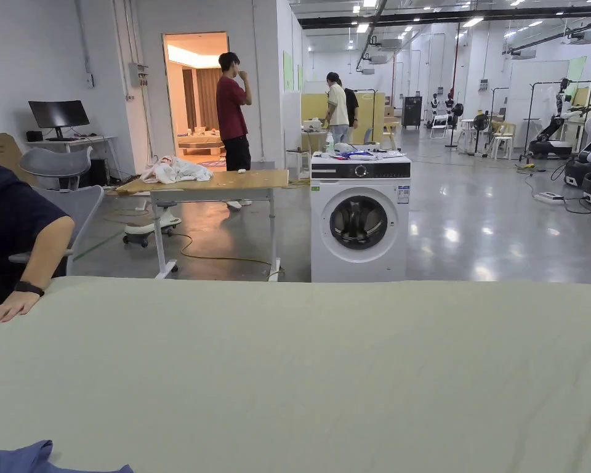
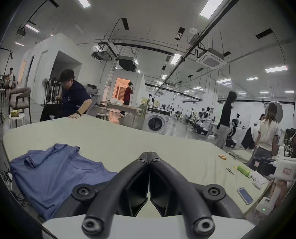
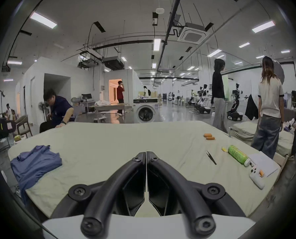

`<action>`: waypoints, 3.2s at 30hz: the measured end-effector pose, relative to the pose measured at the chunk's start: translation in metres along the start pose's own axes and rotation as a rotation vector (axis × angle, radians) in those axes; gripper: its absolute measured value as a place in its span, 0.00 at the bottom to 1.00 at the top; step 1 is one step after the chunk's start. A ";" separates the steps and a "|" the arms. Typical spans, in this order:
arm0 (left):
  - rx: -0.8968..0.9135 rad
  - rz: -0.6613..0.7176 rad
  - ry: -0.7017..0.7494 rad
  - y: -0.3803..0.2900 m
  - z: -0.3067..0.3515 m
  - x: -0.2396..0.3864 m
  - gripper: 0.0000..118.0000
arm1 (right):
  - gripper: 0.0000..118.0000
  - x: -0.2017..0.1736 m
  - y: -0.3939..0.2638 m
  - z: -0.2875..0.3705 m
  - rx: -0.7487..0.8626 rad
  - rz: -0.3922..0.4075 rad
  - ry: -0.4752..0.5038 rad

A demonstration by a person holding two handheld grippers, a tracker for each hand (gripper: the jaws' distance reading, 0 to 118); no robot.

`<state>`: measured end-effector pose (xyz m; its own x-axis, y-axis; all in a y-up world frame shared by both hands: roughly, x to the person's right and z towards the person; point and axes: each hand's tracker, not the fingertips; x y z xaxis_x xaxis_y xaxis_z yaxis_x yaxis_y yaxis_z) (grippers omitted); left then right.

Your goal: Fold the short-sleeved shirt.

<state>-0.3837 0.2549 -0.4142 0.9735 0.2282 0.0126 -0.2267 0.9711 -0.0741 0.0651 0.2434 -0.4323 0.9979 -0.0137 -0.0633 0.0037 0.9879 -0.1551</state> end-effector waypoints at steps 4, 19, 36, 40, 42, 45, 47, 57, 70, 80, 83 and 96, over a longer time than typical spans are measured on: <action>-0.003 -0.023 0.019 0.002 0.003 0.002 0.00 | 0.00 -0.003 0.004 0.002 0.014 0.001 -0.008; 0.025 -0.113 0.087 0.013 0.019 -0.005 0.00 | 0.00 -0.042 0.005 -0.010 0.023 0.047 0.103; 0.039 -0.201 0.380 0.021 0.089 -0.060 0.25 | 0.00 -0.138 0.008 -0.050 0.011 0.050 0.426; -0.070 -0.178 0.372 0.014 0.077 -0.089 0.71 | 0.00 -0.147 0.007 -0.048 -0.007 0.039 0.455; -0.145 -0.190 0.311 0.004 0.063 -0.107 0.74 | 0.00 -0.145 0.005 -0.045 -0.021 0.030 0.469; -0.252 -0.236 0.260 -0.012 0.028 -0.135 0.74 | 0.00 -0.141 -0.004 -0.038 -0.042 0.035 0.445; -0.359 -0.176 0.244 -0.021 -0.004 -0.155 0.74 | 0.00 -0.133 -0.012 -0.036 -0.072 0.038 0.420; -0.662 -0.185 0.172 -0.086 -0.166 -0.240 0.70 | 0.00 -0.080 -0.040 -0.024 -0.255 -0.015 0.241; -0.782 -0.064 0.277 -0.113 -0.201 -0.268 0.00 | 0.00 -0.035 -0.064 -0.017 -0.353 -0.131 0.127; -0.506 0.076 0.298 -0.007 -0.187 -0.240 0.00 | 0.00 -0.015 -0.067 -0.010 -0.313 -0.152 0.124; -0.387 0.092 0.212 0.038 -0.189 -0.215 0.00 | 0.00 -0.002 -0.071 -0.007 -0.304 -0.208 0.101; -0.484 -0.130 -0.485 -0.026 -0.271 0.111 0.00 | 0.00 0.039 -0.059 0.034 -0.231 -0.266 -0.016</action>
<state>-0.2617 0.2362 -0.6816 0.8434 0.2269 0.4870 0.0390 0.8783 -0.4766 0.1060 0.1901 -0.3916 0.9648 -0.2618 0.0242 0.2508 0.8890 -0.3832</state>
